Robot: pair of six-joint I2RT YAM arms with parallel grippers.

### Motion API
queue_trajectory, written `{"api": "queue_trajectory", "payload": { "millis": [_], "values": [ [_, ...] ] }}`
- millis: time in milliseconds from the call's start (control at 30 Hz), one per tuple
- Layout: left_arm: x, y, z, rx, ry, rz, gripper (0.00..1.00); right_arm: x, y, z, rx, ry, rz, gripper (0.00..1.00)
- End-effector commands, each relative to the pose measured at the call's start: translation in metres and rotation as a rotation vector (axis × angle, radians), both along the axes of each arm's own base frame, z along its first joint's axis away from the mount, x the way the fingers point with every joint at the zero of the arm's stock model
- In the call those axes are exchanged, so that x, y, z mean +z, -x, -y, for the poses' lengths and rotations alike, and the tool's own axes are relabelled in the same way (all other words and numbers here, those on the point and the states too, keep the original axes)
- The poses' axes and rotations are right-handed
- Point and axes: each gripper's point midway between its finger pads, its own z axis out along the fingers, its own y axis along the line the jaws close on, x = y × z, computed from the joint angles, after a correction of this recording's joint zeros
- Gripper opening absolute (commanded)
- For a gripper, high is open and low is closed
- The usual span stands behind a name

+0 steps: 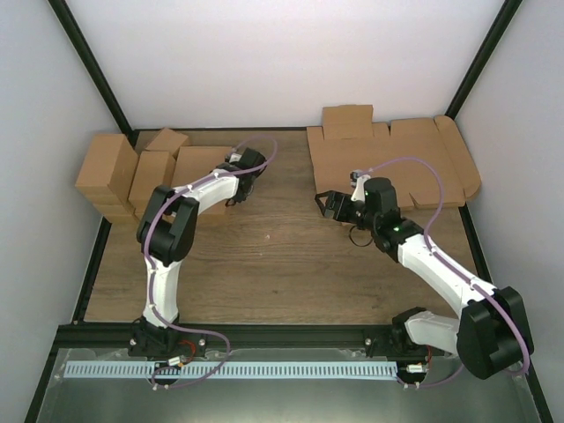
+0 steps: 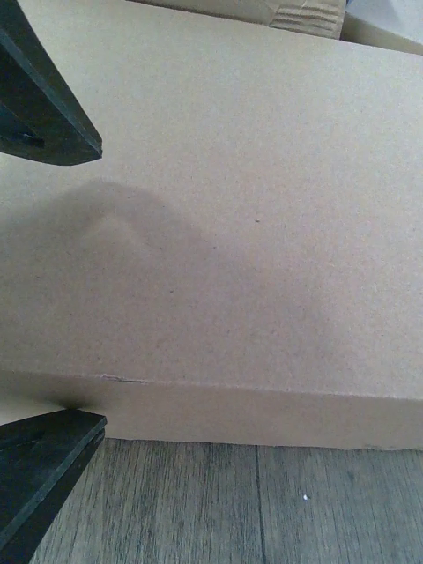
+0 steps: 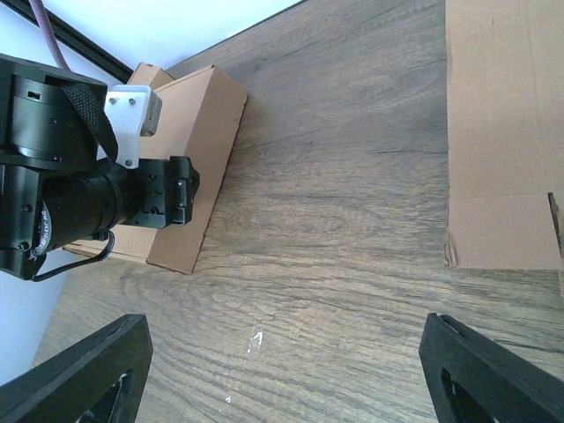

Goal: Fold the paper box

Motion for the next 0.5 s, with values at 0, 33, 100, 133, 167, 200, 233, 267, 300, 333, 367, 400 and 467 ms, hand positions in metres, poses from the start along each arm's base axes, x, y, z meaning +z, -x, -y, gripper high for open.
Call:
{"api": "queue_trajectory", "payload": {
  "millis": [0, 33, 100, 133, 167, 200, 233, 267, 300, 333, 367, 400, 467],
  "values": [
    [-0.004, 0.000, -0.009, 0.028, -0.025, -0.010, 0.79, 0.012, 0.000, 0.004, -0.013, 0.013, 0.036, 0.87],
    [-0.005, 0.001, -0.011, 0.033, -0.034, -0.012, 0.79, 0.011, 0.000, 0.004, -0.011, 0.012, 0.033, 0.87],
    [-0.009, 0.002, -0.019, 0.050, -0.036, -0.025, 0.79, 0.011, 0.000, 0.004, -0.010, 0.011, 0.031, 0.87],
    [-0.011, 0.003, -0.022, 0.055, -0.031, -0.031, 0.79, 0.011, 0.001, 0.004, -0.010, 0.011, 0.031, 0.87],
    [-0.012, 0.004, -0.025, 0.058, -0.031, -0.034, 0.79, 0.012, 0.001, 0.004, -0.011, 0.011, 0.034, 0.87],
    [-0.012, 0.005, -0.027, 0.059, -0.033, -0.034, 0.79, 0.012, 0.001, 0.005, -0.012, 0.011, 0.033, 0.87],
    [-0.013, 0.006, -0.028, 0.060, -0.033, -0.034, 0.79, 0.013, 0.001, 0.004, -0.012, 0.010, 0.034, 0.87],
    [-0.013, 0.007, -0.029, 0.060, -0.033, -0.035, 0.79, 0.013, 0.001, 0.004, -0.013, 0.009, 0.036, 0.87],
    [-0.013, 0.007, -0.030, 0.060, -0.034, -0.034, 0.79, 0.013, 0.002, 0.005, -0.012, 0.009, 0.036, 0.87],
    [-0.013, 0.008, -0.031, 0.062, -0.035, -0.035, 0.79, 0.014, 0.001, 0.004, -0.012, 0.007, 0.038, 0.87],
    [-0.013, 0.008, -0.032, 0.064, -0.034, -0.036, 0.79, 0.015, 0.001, 0.004, -0.010, 0.007, 0.038, 0.87],
    [-0.013, 0.008, -0.032, 0.063, -0.033, -0.036, 0.79, 0.015, 0.001, 0.004, -0.009, 0.008, 0.040, 0.87],
    [-0.015, 0.007, -0.028, 0.050, -0.016, -0.041, 0.79, 0.015, 0.001, 0.004, -0.010, 0.009, 0.040, 0.87]
  ]
}}
